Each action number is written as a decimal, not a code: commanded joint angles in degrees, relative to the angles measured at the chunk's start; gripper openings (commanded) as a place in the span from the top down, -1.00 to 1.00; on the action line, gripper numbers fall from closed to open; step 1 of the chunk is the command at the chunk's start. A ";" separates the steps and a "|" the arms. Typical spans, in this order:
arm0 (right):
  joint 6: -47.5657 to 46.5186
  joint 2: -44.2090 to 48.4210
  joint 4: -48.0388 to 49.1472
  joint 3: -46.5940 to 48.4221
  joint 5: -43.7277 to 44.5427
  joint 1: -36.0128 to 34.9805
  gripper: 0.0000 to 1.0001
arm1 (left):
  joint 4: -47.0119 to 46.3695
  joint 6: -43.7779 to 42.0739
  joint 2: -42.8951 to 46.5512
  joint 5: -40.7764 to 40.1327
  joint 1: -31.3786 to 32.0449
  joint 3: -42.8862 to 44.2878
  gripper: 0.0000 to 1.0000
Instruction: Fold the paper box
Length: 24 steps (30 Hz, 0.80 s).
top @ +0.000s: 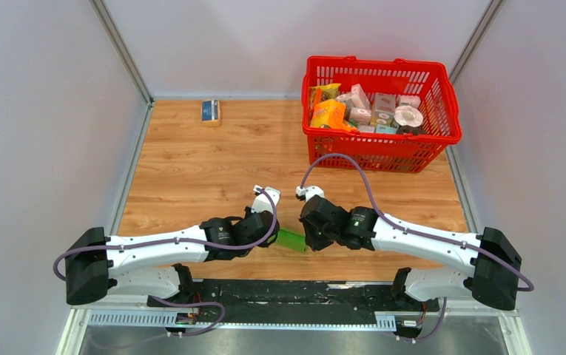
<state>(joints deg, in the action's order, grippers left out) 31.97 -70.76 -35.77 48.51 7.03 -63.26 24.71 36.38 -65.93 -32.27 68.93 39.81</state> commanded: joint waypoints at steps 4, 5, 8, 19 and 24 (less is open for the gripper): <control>4.32 0.36 0.26 4.40 -0.43 -0.19 0.99 | 2.71 0.53 0.37 1.07 0.42 1.15 1.00; 4.77 0.27 0.00 5.36 -0.87 -0.19 1.00 | 2.54 0.45 0.37 1.16 0.51 1.06 1.00; 6.35 0.19 -1.05 6.68 -1.93 -0.19 1.00 | 2.45 0.53 0.10 1.16 0.51 0.88 1.00; 13.03 0.36 1.49 4.23 -11.68 5.07 1.00 | 2.19 0.36 -0.07 1.07 1.21 1.41 1.00; 15.31 2.20 3.51 2.47 -14.58 8.24 1.00 | 2.10 0.36 -0.95 1.07 1.74 1.93 1.00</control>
<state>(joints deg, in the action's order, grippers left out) 43.40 -70.76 -38.87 51.66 -3.16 -57.17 25.96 36.34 -65.87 -33.56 69.49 39.86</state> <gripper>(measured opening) 0.006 0.006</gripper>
